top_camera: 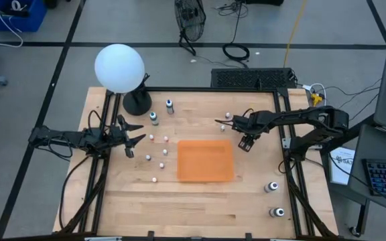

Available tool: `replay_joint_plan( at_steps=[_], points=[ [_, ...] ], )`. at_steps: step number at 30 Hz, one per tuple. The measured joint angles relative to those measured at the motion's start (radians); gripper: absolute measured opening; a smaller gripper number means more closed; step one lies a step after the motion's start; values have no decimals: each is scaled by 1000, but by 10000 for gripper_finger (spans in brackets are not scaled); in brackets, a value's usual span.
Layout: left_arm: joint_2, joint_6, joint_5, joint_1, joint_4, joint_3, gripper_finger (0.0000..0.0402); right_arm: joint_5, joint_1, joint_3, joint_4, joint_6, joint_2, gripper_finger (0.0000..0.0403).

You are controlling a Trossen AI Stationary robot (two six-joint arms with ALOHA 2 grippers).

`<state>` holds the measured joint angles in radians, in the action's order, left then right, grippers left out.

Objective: Pick & Place food coloring
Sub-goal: Put the small orange food coloring bottle into the container

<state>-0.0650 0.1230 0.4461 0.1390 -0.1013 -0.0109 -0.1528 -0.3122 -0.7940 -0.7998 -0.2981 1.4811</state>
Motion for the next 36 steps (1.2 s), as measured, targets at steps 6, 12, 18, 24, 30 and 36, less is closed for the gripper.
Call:
replay_joint_plan(
  at_steps=[6, 12, 18, 24, 30, 36],
  points=[
    [0, 0, 0, 0, 0, 0, 187, 0, 0, 0, 10, 8, 0, 201],
    [0, 0, 0, 0, 0, 0, 186, -1, 0, 0, 2, 8, 0, 201],
    [0, 0, 0, 0, 0, 0, 187, -1, 0, 0, -7, 8, 0, 195],
    [0, 0, 0, 0, 0, 0, 186, 0, 0, 0, -28, 7, -20, 182],
    [0, 0, 0, 0, 0, 0, 186, -1, 0, 0, -27, 4, -58, 175],
    [0, 0, 0, 0, 0, 0, 187, 0, 0, -1, -27, -3, -68, 173]
  ],
)
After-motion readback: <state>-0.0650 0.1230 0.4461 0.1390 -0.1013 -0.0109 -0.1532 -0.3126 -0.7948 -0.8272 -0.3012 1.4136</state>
